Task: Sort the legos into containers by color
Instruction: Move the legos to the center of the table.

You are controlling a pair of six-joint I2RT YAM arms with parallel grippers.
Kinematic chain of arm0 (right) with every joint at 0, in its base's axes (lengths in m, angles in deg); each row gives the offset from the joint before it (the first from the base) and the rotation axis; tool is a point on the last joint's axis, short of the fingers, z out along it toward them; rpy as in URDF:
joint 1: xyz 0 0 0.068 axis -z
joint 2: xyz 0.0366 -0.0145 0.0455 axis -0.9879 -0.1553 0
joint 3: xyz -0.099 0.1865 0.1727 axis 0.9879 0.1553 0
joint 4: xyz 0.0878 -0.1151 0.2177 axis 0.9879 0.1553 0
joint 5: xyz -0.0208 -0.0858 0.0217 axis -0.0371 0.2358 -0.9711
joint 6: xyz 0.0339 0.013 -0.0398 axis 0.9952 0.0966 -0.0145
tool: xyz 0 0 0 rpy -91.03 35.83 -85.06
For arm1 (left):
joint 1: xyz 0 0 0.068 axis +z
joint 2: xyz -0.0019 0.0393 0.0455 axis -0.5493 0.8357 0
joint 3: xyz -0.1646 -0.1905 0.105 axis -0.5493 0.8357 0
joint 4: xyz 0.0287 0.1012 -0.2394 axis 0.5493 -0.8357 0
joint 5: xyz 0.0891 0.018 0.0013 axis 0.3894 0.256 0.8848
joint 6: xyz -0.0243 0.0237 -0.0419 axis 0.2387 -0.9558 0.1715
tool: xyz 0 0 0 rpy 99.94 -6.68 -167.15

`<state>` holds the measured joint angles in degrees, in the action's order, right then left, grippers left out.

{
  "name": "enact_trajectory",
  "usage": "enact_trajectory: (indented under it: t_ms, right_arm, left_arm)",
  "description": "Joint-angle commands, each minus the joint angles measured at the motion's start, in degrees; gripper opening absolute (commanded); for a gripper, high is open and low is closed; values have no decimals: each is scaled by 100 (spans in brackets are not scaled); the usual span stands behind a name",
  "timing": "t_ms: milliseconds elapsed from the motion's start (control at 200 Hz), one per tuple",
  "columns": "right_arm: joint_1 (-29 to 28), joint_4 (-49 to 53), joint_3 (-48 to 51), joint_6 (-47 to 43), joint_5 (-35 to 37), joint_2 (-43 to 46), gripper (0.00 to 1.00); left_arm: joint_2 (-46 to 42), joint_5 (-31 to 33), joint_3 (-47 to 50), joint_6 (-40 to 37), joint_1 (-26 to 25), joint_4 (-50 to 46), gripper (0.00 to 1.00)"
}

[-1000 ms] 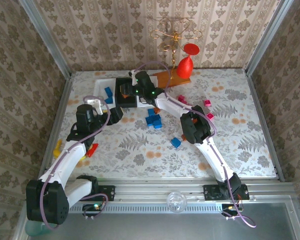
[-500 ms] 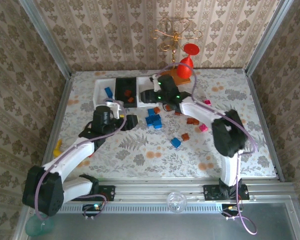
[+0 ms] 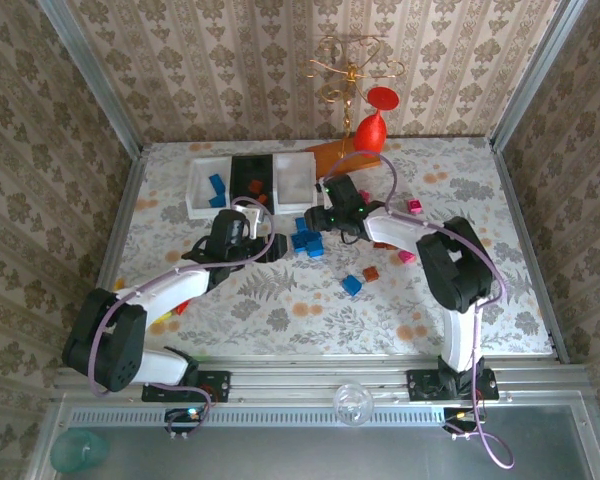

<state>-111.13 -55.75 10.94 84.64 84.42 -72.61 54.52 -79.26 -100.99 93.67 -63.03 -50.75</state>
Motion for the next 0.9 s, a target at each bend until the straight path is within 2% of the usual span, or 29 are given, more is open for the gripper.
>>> enact_trajectory:
  t_ms: [0,340,660,895]
  right_arm:
    - [-61,77,-394,67,-10,-300,64]
    - [-70,214,-964,119,-233,-936,81]
    - [-70,272,-1091,131,-459,-1166,83]
    - [-78,19,-904,71,-1294,-1143,82]
  left_arm:
    - [-121,216,-78,-206,-17,-42,78]
    - [-248,294,29,-276,-8,-88,78]
    - [-288,327,72,-305,9,-94,78]
    - [-440,421,186,-352,86,-139,78]
